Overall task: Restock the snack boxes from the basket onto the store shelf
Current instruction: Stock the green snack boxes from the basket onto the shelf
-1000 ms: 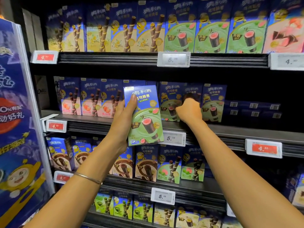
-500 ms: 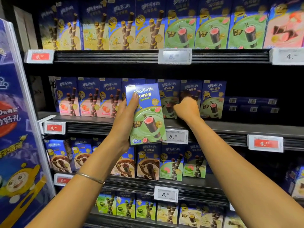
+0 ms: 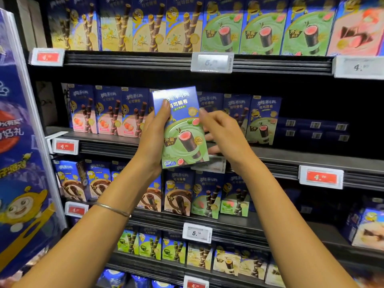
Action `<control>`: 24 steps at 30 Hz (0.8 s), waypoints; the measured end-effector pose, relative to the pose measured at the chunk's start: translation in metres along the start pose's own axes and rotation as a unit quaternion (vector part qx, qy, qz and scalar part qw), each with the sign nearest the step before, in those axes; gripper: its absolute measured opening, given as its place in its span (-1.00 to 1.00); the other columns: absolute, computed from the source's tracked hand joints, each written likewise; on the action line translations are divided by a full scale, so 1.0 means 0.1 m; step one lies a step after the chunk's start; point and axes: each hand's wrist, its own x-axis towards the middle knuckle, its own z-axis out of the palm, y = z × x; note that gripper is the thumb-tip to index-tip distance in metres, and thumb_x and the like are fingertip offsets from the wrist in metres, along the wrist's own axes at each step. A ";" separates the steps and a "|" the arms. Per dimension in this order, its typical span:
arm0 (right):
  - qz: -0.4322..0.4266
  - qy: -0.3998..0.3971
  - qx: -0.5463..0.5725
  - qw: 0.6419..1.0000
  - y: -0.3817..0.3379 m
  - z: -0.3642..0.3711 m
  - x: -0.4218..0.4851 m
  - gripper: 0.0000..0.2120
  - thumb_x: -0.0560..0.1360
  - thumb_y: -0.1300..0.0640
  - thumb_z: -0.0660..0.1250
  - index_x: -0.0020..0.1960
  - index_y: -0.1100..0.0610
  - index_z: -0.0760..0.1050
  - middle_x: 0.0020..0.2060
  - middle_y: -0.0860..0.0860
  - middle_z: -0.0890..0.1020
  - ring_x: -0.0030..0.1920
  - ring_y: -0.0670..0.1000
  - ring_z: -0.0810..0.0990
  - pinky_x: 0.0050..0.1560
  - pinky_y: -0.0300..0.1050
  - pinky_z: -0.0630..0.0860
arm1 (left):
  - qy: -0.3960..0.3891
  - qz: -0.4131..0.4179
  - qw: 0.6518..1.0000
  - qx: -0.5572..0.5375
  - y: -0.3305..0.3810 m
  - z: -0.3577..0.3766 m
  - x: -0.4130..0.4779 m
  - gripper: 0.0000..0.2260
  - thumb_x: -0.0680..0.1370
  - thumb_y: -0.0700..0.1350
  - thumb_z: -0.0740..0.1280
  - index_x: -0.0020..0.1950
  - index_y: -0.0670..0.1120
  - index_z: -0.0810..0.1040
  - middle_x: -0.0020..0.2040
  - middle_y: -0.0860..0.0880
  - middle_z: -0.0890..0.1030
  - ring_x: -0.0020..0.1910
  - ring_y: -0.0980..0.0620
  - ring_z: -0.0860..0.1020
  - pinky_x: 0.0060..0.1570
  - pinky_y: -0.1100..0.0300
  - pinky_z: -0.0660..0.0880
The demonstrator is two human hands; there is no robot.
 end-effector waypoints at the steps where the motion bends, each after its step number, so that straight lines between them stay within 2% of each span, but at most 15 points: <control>1: -0.012 -0.004 -0.008 1.000 -0.01 0.00 -0.05 -0.58 0.49 -0.29 0.39 0.10 0.03 0.57 -0.01 0.00 0.68 -0.02 -0.05 0.70 -0.15 -0.13 0.67 | 0.005 0.000 1.000 -0.001 0.01 0.04 -0.01 -0.44 0.67 0.21 0.26 0.49 -0.18 0.44 0.31 -0.24 0.65 0.26 -0.31 0.64 0.30 -0.35 0.52; 3: -0.033 0.007 -0.027 0.999 -0.02 -0.03 -0.12 -0.62 0.47 -0.18 0.50 0.12 0.05 0.57 -0.03 0.00 0.67 0.00 -0.02 0.69 -0.08 -0.15 0.65 | 0.013 -0.002 1.000 -0.001 0.03 0.11 -0.04 -0.41 0.65 0.22 0.28 0.51 -0.17 0.41 0.33 -0.24 0.63 0.27 -0.30 0.63 0.30 -0.37 0.52; 6: -0.039 0.016 -0.032 0.999 -0.04 -0.14 -0.18 -0.63 0.46 -0.09 0.54 0.13 0.09 0.58 -0.03 0.00 0.66 0.00 -0.04 0.67 -0.05 -0.12 0.64 | 0.018 -0.003 1.000 0.000 0.02 0.22 -0.09 -0.40 0.65 0.24 0.27 0.52 -0.16 0.40 0.34 -0.23 0.62 0.27 -0.29 0.63 0.31 -0.36 0.51; 9: -0.067 0.015 -0.027 0.997 -0.06 -0.26 -0.22 -0.72 0.48 -0.01 0.53 0.08 0.14 0.63 -0.08 -0.06 0.68 -0.10 -0.18 0.62 -0.13 -0.30 0.55 | -0.008 0.008 1.000 -0.005 -0.02 0.31 -0.16 -0.34 0.64 0.34 0.11 0.45 -0.16 0.51 0.28 -0.24 0.66 0.26 -0.30 0.64 0.30 -0.31 0.54; 10: -0.070 0.015 -0.022 0.997 -0.07 -0.29 -0.24 -0.75 0.49 0.01 0.53 0.07 0.15 0.64 -0.11 -0.08 0.69 -0.13 -0.19 0.62 -0.14 -0.30 0.54 | -0.014 0.008 1.000 -0.010 -0.03 0.34 -0.18 -0.32 0.65 0.37 0.04 0.41 -0.14 0.55 0.25 -0.23 0.68 0.23 -0.28 0.66 0.26 -0.27 0.58; 12: -0.062 0.012 -0.014 0.998 -0.06 -0.34 -0.26 -0.76 0.50 0.04 0.52 0.07 0.15 0.65 -0.14 -0.06 0.70 -0.10 -0.10 0.67 -0.10 -0.15 0.62 | -0.007 0.012 1.000 0.000 -0.06 0.37 -0.20 -0.28 0.66 0.38 -0.05 0.39 -0.12 0.58 0.23 -0.20 0.70 0.20 -0.26 0.68 0.24 -0.25 0.59; 14: -0.043 0.005 -0.001 0.999 -0.05 -0.38 -0.29 -0.75 0.51 0.05 0.52 0.10 0.17 0.63 -0.10 0.06 0.73 -0.05 0.05 0.73 -0.02 0.05 0.68 | 0.016 0.018 0.999 0.031 -0.10 0.40 -0.18 -0.27 0.66 0.38 -0.07 0.41 -0.13 0.56 0.23 -0.19 0.70 0.21 -0.26 0.67 0.30 -0.30 0.55; 17: -0.017 -0.002 0.047 0.999 -0.02 -0.43 -0.32 -0.74 0.52 0.11 0.50 0.14 0.21 0.60 -0.05 0.16 0.73 -0.05 0.11 0.75 0.01 0.12 0.69 | 0.051 -0.002 0.997 0.051 -0.13 0.44 -0.15 -0.25 0.61 0.46 -0.10 0.49 -0.01 0.49 0.29 -0.12 0.68 0.25 -0.20 0.66 0.32 -0.26 0.54; 19: 0.001 -0.008 0.097 0.995 0.01 -0.47 -0.34 -0.75 0.53 0.14 0.49 0.14 0.23 0.59 -0.06 0.14 0.75 -0.07 0.09 0.76 -0.09 0.01 0.69 | 0.073 -0.010 0.996 0.053 -0.18 0.43 -0.13 -0.28 0.60 0.47 -0.08 0.50 0.03 0.45 0.34 -0.08 0.65 0.26 -0.15 0.66 0.30 -0.24 0.56; 21: 0.027 -0.012 0.148 0.988 0.03 -0.52 -0.35 -0.77 0.54 0.14 0.47 0.14 0.23 0.58 -0.07 0.09 0.76 -0.08 0.07 0.76 -0.22 -0.12 0.66 | 0.098 0.000 0.992 0.078 -0.21 0.42 -0.12 -0.40 0.65 0.39 0.04 0.45 0.00 0.42 0.33 -0.05 0.65 0.25 -0.13 0.66 0.26 -0.24 0.58; 24: 0.066 0.006 0.212 0.975 0.08 -0.61 -0.32 -0.78 0.57 0.14 0.43 0.15 0.23 0.59 -0.03 0.10 0.76 -0.05 0.10 0.76 -0.27 -0.12 0.64 | 0.120 -0.004 0.986 0.116 -0.26 0.38 -0.10 -0.41 0.63 0.36 0.19 0.52 0.02 0.36 0.42 -0.01 0.58 0.34 -0.11 0.60 0.31 -0.23 0.55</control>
